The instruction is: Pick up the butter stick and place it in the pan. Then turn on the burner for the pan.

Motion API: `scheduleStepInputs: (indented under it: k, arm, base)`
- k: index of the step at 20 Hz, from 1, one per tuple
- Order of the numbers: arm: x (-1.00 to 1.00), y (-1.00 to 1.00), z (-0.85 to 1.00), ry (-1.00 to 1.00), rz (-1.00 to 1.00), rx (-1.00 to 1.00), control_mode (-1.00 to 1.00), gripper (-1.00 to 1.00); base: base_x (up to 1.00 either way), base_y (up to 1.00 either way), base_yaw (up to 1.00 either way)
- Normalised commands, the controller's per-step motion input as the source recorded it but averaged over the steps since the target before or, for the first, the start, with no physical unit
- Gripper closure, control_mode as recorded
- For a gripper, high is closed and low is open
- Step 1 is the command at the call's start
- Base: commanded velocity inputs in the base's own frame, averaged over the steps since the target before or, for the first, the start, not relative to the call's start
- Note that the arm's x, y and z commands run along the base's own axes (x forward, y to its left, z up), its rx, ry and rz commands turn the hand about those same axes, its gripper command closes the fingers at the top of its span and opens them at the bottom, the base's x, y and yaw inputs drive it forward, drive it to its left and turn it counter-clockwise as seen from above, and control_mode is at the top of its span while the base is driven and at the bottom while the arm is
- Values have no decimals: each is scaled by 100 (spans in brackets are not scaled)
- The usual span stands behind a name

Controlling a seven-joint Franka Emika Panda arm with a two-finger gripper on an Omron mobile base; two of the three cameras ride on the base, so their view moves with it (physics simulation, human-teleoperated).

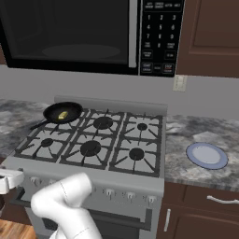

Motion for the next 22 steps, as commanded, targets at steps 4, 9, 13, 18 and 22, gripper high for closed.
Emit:
scheduleStepInputs:
  k: [4,9,13,18,22]
  arm:
    - [0,0,-52,-11,9,0,-100,-100]
    - [0,0,-50,-11,7,0,-100,-100]
    - [0,0,-27,-6,2,0,-100,-100]
    - [2,10,-21,-4,0,0,-100,-100]
    - [4,2,-11,0,0,0,-100,-100]
  base:
    - [0,0,0]
    - [0,0,0]
    - [0,0,0]
    - [0,0,0]
    - [0,0,0]
